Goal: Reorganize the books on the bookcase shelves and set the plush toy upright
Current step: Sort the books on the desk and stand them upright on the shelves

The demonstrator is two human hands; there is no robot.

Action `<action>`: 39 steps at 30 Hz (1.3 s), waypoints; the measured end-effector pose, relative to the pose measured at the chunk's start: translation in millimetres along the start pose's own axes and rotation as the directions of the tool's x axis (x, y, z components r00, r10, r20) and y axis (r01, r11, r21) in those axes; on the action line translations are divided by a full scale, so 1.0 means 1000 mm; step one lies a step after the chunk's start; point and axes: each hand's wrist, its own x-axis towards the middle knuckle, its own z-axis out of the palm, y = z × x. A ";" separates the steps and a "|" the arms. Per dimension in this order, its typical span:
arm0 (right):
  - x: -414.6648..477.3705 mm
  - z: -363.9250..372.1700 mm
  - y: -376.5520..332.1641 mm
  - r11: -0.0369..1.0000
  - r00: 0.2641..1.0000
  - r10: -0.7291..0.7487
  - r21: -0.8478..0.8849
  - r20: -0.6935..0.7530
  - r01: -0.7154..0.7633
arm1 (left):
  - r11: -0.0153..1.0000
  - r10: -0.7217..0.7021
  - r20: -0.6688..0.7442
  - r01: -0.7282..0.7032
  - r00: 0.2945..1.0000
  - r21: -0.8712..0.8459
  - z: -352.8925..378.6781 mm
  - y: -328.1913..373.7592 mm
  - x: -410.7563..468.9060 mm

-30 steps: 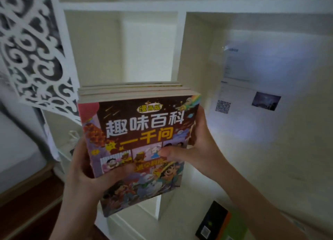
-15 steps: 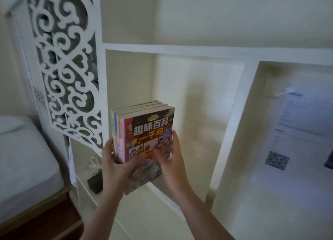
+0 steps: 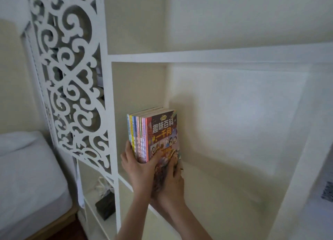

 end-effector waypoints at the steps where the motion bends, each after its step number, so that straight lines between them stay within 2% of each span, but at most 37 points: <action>1: 0.005 0.005 0.000 0.999 0.999 -0.008 -0.035 -0.032 0.007 | 1.000 0.004 0.004 -0.004 1.000 0.013 0.002 -0.002 0.005; 5: 0.030 0.016 0.002 0.997 0.997 -0.014 -0.078 -0.078 0.007 | 0.995 -0.021 0.043 0.016 0.999 0.099 0.008 -0.018 0.024; 8: 0.041 0.019 0.001 0.993 0.998 -0.020 -0.122 -0.067 0.012 | 0.994 0.027 0.061 -0.033 0.998 0.103 0.008 -0.030 0.025; 11: 0.048 0.033 0.006 0.992 0.974 -0.044 -0.128 -0.222 0.016 | 0.982 0.083 0.072 -0.094 0.994 0.166 0.009 -0.044 0.025; 14: 0.052 0.039 0.010 0.992 0.968 -0.059 -0.121 -0.245 0.029 | 0.978 0.117 0.050 -0.124 0.992 0.171 0.009 -0.048 0.020; 16: 0.051 0.038 0.008 0.990 0.964 -0.065 -0.139 -0.257 0.029 | 0.933 0.256 0.054 -0.261 0.965 0.248 0.010 -0.050 0.018; 18: 0.051 0.039 0.008 0.988 0.957 -0.053 -0.157 -0.284 0.008 | 0.826 0.440 0.133 -0.459 0.888 0.328 0.014 -0.053 0.018; 20: 0.052 0.040 0.008 0.986 0.962 -0.042 -0.164 -0.271 -0.003 | 0.784 0.494 0.199 -0.533 0.846 0.319 0.019 -0.054 0.021; 24: 0.055 0.042 0.011 0.992 0.973 -0.044 -0.128 -0.227 0.015 | 0.789 0.492 0.204 -0.533 0.846 0.305 0.023 -0.062 0.029; 28: 0.058 0.046 0.013 0.997 0.976 0.024 -0.070 -0.216 -0.040 | 0.796 0.459 0.226 -0.511 0.859 0.326 0.023 -0.064 0.029; 31: 0.054 0.046 0.014 0.997 0.977 -0.045 -0.078 -0.210 0.029 | 0.802 0.421 0.231 -0.479 0.877 0.357 0.020 -0.062 0.026; 35: 0.045 0.035 0.013 0.995 0.959 -0.043 0.073 -0.279 0.066 | 0.772 0.426 0.253 -0.495 0.868 0.399 0.017 -0.056 0.022; 39: 0.026 0.020 0.018 0.973 0.973 -0.127 0.164 -0.193 0.160 | 0.777 0.414 0.229 -0.473 0.881 0.415 0.014 -0.048 0.018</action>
